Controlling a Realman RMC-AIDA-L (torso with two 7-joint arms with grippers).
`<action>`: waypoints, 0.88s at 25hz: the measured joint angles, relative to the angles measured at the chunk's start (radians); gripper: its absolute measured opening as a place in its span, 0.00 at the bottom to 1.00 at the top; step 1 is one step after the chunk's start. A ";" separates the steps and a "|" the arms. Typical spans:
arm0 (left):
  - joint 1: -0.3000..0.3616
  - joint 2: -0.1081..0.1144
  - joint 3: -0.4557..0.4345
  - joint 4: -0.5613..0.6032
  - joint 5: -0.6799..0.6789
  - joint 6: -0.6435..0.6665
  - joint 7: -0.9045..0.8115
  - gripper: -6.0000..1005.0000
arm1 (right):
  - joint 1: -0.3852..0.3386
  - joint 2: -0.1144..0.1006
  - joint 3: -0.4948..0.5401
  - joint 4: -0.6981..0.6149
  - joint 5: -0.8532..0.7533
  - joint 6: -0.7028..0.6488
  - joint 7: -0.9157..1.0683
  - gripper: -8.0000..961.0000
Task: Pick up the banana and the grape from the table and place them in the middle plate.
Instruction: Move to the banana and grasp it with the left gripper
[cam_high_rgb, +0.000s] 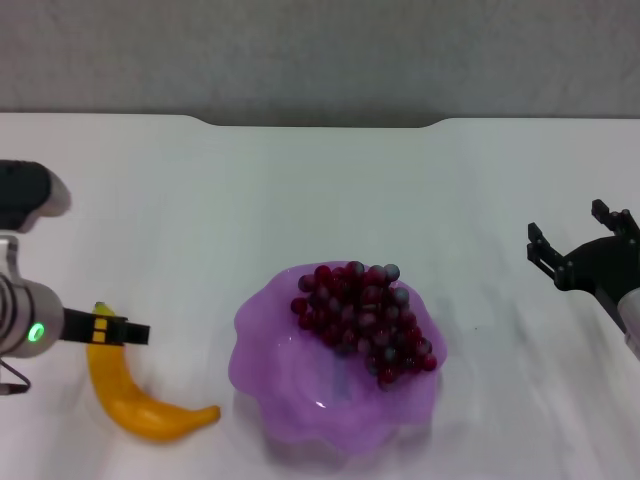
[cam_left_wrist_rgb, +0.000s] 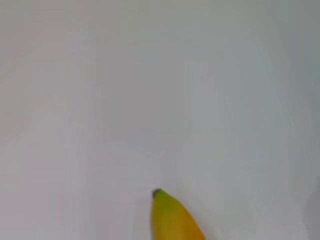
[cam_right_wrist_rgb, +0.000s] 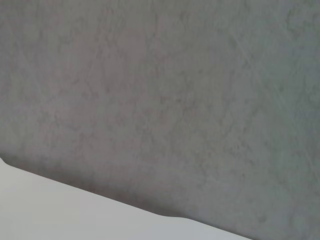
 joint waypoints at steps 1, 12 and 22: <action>-0.007 0.000 0.011 0.011 0.000 -0.001 -0.011 0.88 | 0.000 0.000 0.000 0.000 0.000 0.000 0.000 0.92; -0.040 0.003 0.016 0.113 0.004 0.076 -0.105 0.88 | -0.001 0.000 0.000 0.000 0.004 -0.004 -0.003 0.92; -0.095 0.004 0.019 0.256 0.007 0.131 -0.182 0.87 | -0.005 0.000 0.005 0.000 0.006 -0.010 -0.015 0.92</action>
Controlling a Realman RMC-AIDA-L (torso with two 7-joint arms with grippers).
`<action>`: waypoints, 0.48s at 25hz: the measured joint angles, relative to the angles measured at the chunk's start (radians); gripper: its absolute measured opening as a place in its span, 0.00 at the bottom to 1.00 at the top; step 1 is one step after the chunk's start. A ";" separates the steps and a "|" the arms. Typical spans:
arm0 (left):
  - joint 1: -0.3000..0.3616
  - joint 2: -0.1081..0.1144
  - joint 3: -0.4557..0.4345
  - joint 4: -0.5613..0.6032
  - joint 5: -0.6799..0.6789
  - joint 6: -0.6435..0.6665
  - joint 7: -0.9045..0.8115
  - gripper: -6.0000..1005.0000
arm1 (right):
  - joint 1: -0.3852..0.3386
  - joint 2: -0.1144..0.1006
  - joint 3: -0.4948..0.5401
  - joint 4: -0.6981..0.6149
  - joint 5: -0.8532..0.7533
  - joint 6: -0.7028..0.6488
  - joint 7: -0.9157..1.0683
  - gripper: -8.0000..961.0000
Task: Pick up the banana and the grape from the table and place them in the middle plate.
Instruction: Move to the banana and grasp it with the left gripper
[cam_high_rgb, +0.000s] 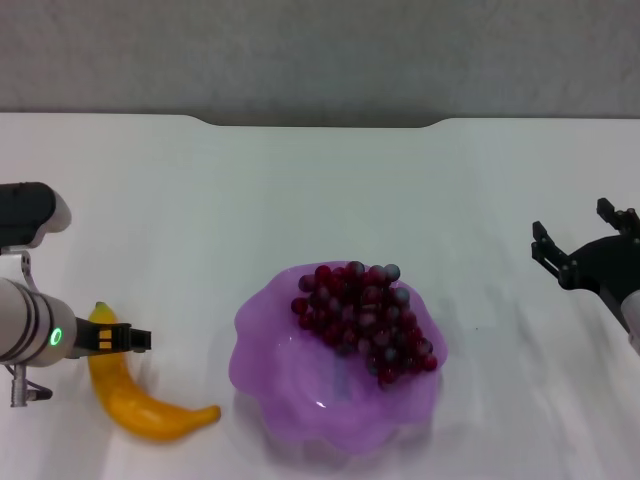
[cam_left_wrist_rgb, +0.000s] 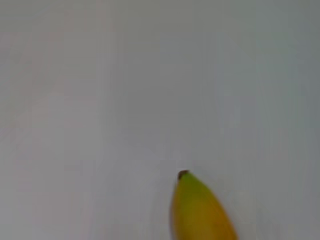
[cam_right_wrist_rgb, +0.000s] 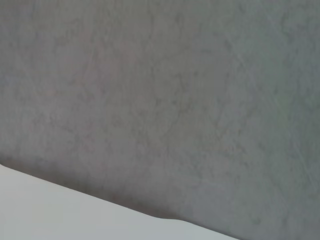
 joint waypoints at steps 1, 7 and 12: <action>-0.006 0.000 -0.001 0.015 0.000 0.006 -0.002 0.87 | 0.000 0.000 0.002 0.000 0.000 0.000 -0.006 0.92; -0.047 -0.001 0.012 0.089 0.000 0.022 0.001 0.88 | -0.004 0.000 0.010 0.000 0.003 0.000 -0.022 0.92; -0.062 -0.001 0.014 0.111 0.000 0.027 0.005 0.87 | -0.004 0.000 0.010 0.000 0.003 0.000 -0.022 0.92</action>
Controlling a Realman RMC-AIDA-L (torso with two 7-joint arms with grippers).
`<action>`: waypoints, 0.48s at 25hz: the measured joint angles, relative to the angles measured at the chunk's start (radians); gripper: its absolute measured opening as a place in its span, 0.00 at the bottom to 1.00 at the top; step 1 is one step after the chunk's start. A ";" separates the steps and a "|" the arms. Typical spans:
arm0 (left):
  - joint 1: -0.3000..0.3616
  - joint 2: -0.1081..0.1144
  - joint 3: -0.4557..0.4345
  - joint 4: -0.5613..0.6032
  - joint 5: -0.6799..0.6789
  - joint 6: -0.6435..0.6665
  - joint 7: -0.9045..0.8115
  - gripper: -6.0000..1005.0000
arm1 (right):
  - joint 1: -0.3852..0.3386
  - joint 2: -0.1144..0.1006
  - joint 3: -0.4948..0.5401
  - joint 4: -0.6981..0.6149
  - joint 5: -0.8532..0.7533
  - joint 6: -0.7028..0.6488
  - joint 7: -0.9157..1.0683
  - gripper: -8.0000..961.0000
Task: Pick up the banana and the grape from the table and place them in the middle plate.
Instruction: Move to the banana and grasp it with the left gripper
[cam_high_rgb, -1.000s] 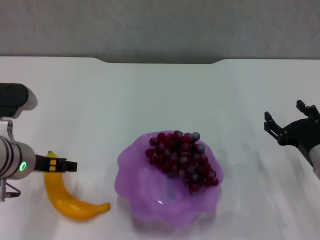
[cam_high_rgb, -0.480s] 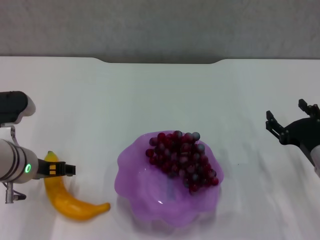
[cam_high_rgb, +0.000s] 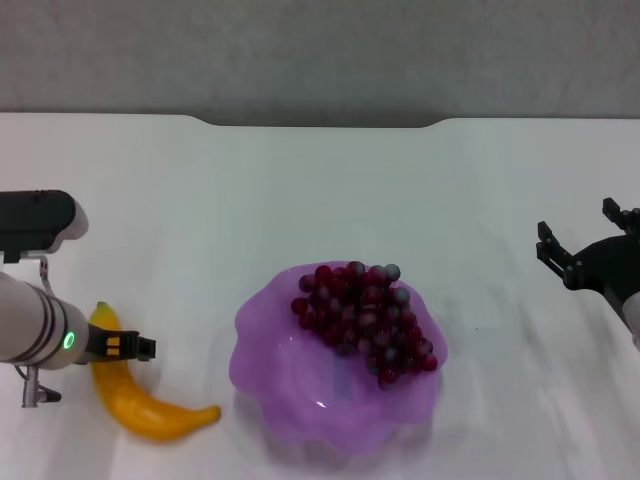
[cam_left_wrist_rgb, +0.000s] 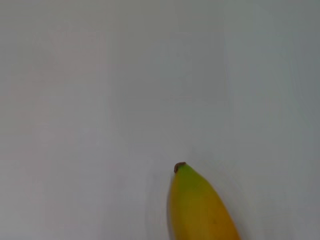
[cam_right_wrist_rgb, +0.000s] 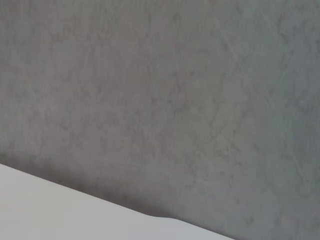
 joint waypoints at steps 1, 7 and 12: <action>0.000 0.000 0.002 -0.001 0.000 0.002 0.001 0.87 | 0.000 0.000 0.000 0.000 0.000 0.000 0.000 0.92; 0.007 -0.001 0.010 -0.018 0.000 0.005 0.012 0.75 | -0.002 0.001 -0.002 0.000 0.000 0.000 0.000 0.92; 0.008 0.000 0.005 -0.014 0.000 0.009 0.011 0.62 | -0.004 0.002 -0.001 0.000 0.000 0.000 0.000 0.92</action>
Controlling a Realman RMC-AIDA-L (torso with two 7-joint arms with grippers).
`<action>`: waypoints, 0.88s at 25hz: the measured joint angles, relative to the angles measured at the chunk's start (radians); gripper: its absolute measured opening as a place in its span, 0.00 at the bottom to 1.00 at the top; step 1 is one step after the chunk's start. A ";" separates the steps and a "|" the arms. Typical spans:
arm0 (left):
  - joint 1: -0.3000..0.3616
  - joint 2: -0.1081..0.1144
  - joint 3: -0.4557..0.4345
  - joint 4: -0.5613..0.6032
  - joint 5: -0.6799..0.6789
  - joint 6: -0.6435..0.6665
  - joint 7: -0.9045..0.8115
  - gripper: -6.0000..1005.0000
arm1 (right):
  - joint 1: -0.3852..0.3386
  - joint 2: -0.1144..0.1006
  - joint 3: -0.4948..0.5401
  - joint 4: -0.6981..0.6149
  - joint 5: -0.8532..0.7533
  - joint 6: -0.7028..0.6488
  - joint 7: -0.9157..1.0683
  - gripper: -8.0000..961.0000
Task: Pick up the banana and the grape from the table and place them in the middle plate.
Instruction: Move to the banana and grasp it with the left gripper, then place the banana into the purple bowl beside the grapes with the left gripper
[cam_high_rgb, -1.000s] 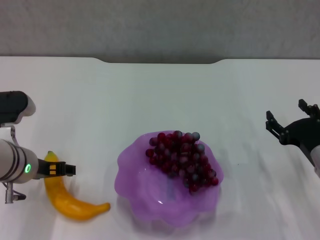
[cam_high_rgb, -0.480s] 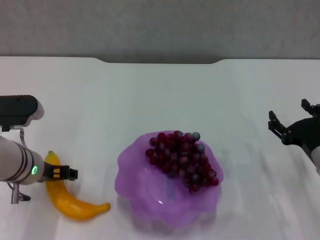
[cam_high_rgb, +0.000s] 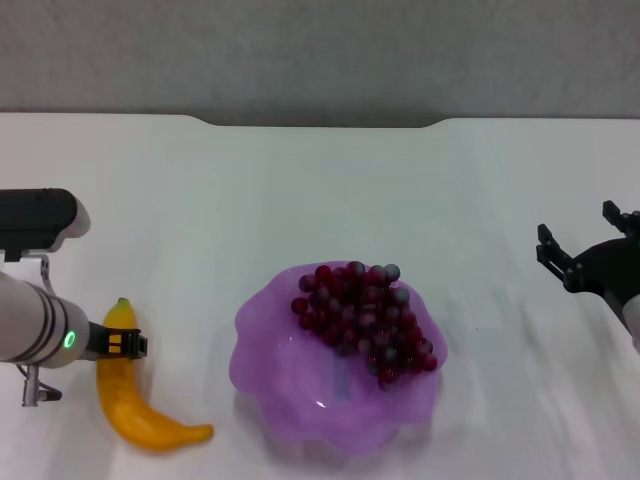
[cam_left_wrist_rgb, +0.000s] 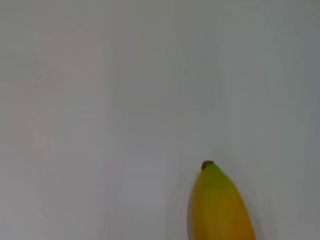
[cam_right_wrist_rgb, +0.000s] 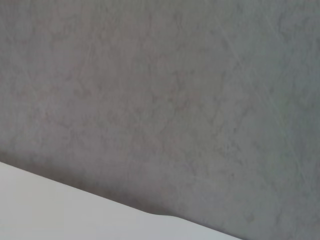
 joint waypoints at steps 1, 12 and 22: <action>0.000 0.000 0.000 0.000 0.000 0.001 0.000 0.60 | 0.000 0.000 0.000 0.000 0.000 0.000 0.000 0.92; 0.020 0.006 -0.110 -0.150 0.000 -0.140 0.132 0.51 | -0.010 -0.001 -0.006 0.000 0.000 0.000 0.000 0.92; 0.023 -0.001 -0.263 -0.375 -0.082 -0.434 0.371 0.51 | -0.010 -0.002 -0.010 0.000 0.000 0.007 0.000 0.92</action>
